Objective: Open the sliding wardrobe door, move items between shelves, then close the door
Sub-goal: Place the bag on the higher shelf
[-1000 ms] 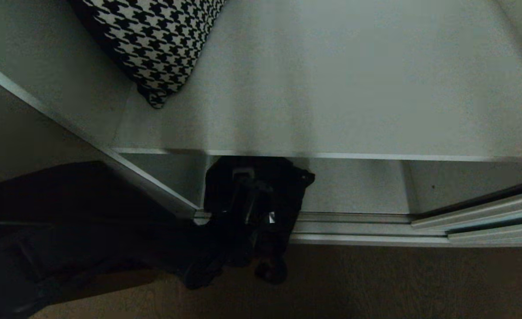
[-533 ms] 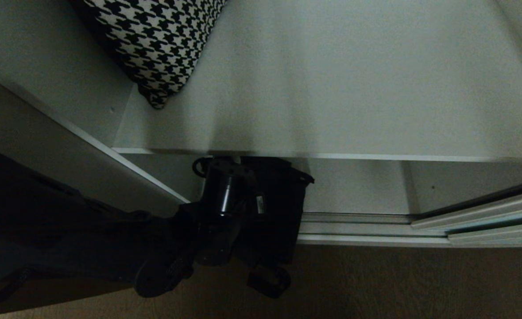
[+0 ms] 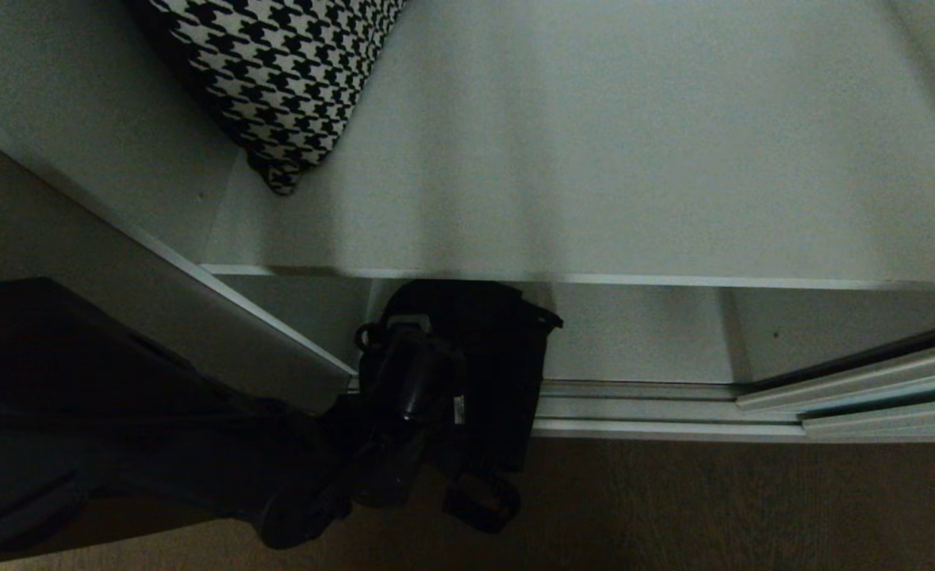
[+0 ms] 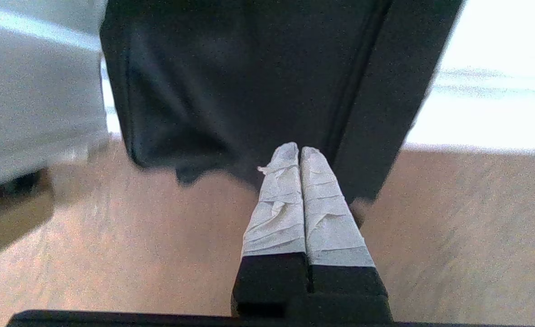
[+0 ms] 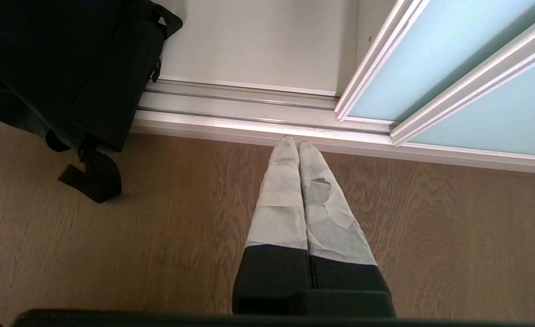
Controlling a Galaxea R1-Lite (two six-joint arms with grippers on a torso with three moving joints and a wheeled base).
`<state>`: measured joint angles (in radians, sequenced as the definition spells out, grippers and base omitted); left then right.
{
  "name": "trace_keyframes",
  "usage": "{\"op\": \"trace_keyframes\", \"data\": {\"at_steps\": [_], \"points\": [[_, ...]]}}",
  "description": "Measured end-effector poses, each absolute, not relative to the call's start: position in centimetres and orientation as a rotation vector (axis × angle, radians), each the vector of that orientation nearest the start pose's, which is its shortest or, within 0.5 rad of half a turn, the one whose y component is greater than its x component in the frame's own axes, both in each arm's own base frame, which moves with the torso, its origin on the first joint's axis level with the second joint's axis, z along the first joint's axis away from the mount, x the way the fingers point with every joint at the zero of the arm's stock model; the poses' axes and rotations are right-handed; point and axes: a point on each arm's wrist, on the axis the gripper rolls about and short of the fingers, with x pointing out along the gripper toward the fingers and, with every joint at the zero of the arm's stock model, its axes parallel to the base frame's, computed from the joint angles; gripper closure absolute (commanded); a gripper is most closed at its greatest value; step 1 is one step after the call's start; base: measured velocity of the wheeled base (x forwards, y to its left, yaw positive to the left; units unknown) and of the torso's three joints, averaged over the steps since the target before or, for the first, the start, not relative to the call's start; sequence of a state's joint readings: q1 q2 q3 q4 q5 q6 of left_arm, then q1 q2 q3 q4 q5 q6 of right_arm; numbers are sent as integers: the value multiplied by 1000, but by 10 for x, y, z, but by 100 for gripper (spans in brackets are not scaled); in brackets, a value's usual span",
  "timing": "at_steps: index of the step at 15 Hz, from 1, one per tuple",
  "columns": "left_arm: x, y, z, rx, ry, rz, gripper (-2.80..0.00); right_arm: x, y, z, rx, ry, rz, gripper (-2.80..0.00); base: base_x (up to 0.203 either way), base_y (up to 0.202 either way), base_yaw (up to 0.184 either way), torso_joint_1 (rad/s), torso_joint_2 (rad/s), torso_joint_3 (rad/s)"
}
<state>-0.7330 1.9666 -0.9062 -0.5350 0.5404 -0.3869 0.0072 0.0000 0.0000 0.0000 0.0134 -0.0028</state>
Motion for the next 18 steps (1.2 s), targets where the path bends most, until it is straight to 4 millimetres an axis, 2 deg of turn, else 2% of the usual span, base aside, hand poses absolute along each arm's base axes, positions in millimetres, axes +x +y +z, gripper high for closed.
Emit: {"op": "trace_keyframes", "data": {"at_steps": [4,5,8,10,14,18], "points": [[286,-223,109,-87,462,-97,0,-23,0,75,-2,0,21,0,0,0,0,0,0,0],[292,-222,107,-91,468,-96,-280,-23,0,75,-3,0,20,0,0,0,0,0,0,0],[305,-228,100,-96,487,-110,-280,-23,0,75,-3,0,21,0,0,0,0,0,0,0],[310,-231,87,-85,526,-131,-280,-23,0,75,-3,0,20,0,0,0,0,0,0,0],[304,-236,66,-77,670,-287,-280,-23,0,75,-2,0,20,0,0,0,0,0,0,0],[315,-251,57,-89,686,-337,-280,-23,0,75,-3,0,21,0,0,0,0,0,0,0]]}}
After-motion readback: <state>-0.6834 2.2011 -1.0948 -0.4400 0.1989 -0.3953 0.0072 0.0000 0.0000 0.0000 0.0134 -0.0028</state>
